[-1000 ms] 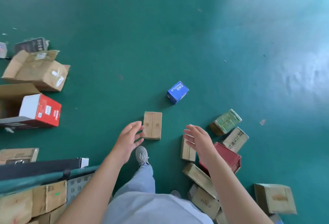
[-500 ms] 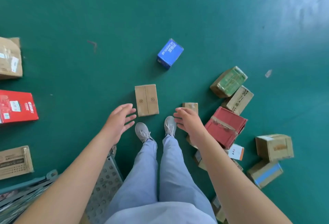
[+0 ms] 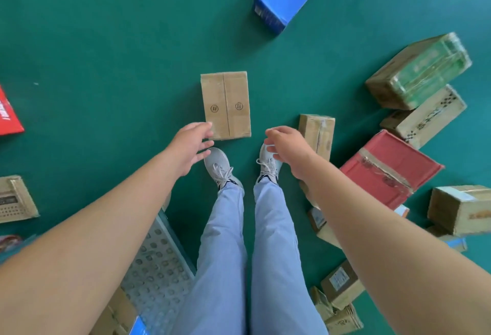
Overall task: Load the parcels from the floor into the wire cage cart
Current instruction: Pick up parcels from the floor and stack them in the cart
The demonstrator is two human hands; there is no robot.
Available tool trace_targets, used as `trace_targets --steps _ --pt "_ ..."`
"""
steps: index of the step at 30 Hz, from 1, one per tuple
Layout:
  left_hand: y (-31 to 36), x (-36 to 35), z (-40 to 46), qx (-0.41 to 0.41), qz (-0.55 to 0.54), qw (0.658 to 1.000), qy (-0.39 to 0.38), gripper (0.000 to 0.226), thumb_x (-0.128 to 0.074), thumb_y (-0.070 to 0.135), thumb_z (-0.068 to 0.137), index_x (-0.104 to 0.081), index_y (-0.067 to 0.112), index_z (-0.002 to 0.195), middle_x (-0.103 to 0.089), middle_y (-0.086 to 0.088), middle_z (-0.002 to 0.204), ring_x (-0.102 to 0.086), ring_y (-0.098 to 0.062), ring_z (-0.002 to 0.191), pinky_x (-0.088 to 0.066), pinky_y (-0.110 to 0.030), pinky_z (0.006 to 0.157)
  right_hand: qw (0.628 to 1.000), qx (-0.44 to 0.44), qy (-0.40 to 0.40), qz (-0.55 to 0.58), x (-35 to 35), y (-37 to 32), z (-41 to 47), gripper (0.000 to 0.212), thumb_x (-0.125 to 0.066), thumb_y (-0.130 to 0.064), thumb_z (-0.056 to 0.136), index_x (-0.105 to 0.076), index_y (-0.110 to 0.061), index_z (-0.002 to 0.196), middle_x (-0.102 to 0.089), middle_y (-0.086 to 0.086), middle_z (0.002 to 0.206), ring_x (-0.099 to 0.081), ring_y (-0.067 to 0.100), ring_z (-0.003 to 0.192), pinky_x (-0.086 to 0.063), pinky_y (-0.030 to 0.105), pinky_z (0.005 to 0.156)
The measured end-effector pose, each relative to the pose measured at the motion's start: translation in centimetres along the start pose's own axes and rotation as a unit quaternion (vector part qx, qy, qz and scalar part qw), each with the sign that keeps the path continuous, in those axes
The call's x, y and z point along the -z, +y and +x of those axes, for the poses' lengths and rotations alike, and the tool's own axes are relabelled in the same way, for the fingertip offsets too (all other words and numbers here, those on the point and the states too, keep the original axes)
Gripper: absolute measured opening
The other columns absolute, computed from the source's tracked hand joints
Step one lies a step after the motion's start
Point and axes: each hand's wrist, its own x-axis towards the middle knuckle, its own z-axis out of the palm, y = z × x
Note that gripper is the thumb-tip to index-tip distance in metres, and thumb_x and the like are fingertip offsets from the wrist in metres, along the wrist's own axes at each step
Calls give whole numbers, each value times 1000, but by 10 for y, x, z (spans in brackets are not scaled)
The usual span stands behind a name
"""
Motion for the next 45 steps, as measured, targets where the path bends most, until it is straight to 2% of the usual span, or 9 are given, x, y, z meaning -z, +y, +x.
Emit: trace_targets --steps 10,16,20,22,26,28,31,36,45 --pt "-23 -106 109 25 132 989 -54 13 -57 37 104 -59 28 114 -64 2 124 -63 -18 112 -53 -37 101 996 -46 20 78 29 60 120 20 -52 -28 105 -61 -15 116 -69 10 116 -60 18 90 -56 39 90" --pt "-34 -236 124 -5 244 962 -126 10 -58 39 103 -60 29 105 -66 1 122 -64 -16 106 -55 -34 97 976 -58 94 190 102 139 136 14 -52 -27 101 -64 -22 99 -65 0 97 -59 18 89 -53 45 98" --pt "-53 -319 126 -24 324 928 -180 12 -57 39 103 -60 28 108 -64 3 123 -65 -16 111 -55 -35 99 951 -55 185 243 161 205 134 12 -54 -29 95 -61 -26 86 -63 -6 93 -60 20 93 -54 41 82" --pt "-69 -357 131 -22 352 915 -195 14 -57 39 104 -60 27 112 -63 2 125 -64 -16 111 -55 -34 99 939 -62 222 257 189 241 132 11 -53 -28 97 -63 -27 101 -62 -7 105 -57 18 100 -47 35 80" --pt "-111 -420 148 -9 398 891 -219 38 -57 44 103 -54 25 135 -57 1 139 -59 -15 121 -53 -34 101 918 -81 334 199 232 311 132 38 -53 -29 96 -54 -27 134 -43 1 146 -49 21 123 -43 42 104" --pt "-134 -447 155 2 409 884 -226 56 -57 46 103 -42 23 152 -48 0 152 -52 -16 128 -48 -35 106 906 -76 389 150 242 339 133 48 -55 -27 94 -48 -27 142 -33 3 154 -37 25 140 -31 46 119" --pt "-167 -487 169 21 412 884 -221 74 -56 50 102 -24 21 162 -28 0 166 -39 -22 145 -38 -38 118 882 -87 436 156 252 380 140 69 -58 -21 92 -30 -30 154 -14 4 165 -17 27 152 -20 46 125" --pt "-201 -518 210 38 424 884 -193 97 -62 64 87 -16 30 164 -13 7 172 -18 -22 157 -20 -50 126 856 -153 398 293 248 420 168 87 -57 -31 93 -4 -30 163 -15 2 167 -26 29 151 -27 54 122" --pt "-203 -522 200 37 407 890 -202 70 -58 47 101 -30 24 159 -33 4 164 -29 -20 152 -24 -47 124 835 -141 398 352 252 412 170 74 -56 -42 81 -32 -31 150 -44 -1 145 -47 27 132 -42 53 110"
